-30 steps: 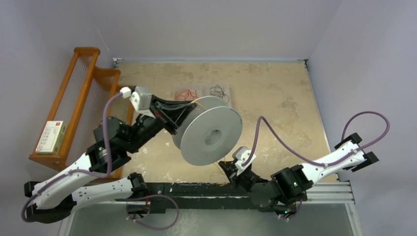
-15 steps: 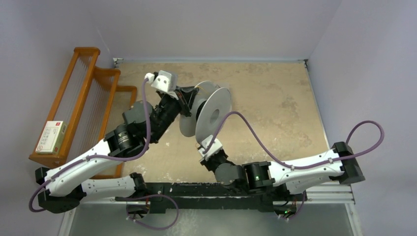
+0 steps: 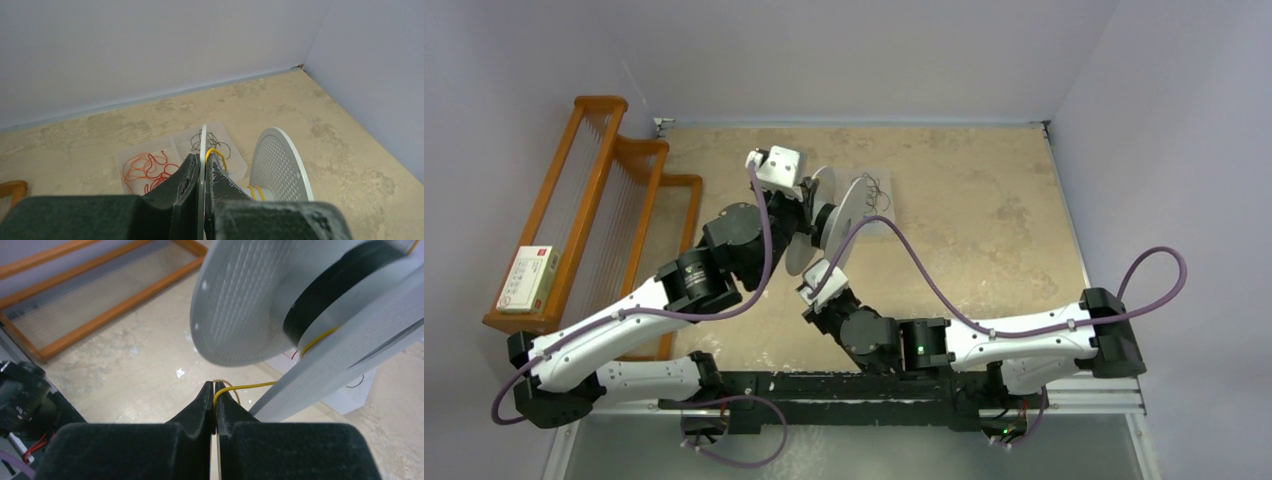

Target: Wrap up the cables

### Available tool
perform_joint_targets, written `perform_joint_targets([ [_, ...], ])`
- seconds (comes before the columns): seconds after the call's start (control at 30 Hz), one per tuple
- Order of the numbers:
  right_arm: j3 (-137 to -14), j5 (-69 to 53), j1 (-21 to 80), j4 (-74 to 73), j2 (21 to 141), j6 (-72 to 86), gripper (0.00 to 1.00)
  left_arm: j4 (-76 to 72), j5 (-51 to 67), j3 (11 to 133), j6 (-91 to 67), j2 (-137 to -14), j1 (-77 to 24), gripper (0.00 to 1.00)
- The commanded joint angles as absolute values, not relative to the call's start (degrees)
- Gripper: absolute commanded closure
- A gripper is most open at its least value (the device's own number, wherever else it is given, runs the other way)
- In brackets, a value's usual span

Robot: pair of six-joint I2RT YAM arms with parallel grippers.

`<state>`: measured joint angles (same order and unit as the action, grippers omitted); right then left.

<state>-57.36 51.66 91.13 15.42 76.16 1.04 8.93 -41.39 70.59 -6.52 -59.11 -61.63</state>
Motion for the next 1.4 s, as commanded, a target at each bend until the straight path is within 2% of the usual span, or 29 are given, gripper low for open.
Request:
perform_joint_targets([
  [0.0, -62.31, 45.53, 91.75, 21.96, 74.77, -1.98, 0.97, 2.65, -45.82, 69.44, -4.36, -60.24, -60.88, 1.0],
  [0.4, -61.88, 47.82, 90.59, 28.32, 69.71, -9.09, 0.95, 4.73, -44.28, 64.9, -2.43, -59.88, -60.82, 1.0],
  [0.63, -61.24, 49.68, 90.04, 31.03, 66.26, -13.48, 0.89, 6.29, -41.21, 63.5, -1.76, -59.72, -60.86, 1.0],
  [0.83, -59.45, 50.62, 89.07, 33.22, 63.65, -15.78, 0.89, 6.87, -37.27, 62.98, -2.06, -58.98, -60.89, 1.0],
  [1.17, -57.91, 50.28, 88.46, 29.56, 60.01, -13.32, 0.89, 7.26, -35.18, 62.26, -2.97, -57.49, -60.91, 1.0],
  [1.27, -55.15, 50.68, 88.41, 27.89, 57.97, -10.41, 0.84, 5.27, -37.19, 61.8, -3.46, -56.91, -60.9, 1.0],
  [1.37, -51.22, 51.89, 87.99, 25.79, 56.12, -6.97, 0.68, 3.48, -39.18, 62.36, -3.75, -55.62, -60.86, 1.0],
])
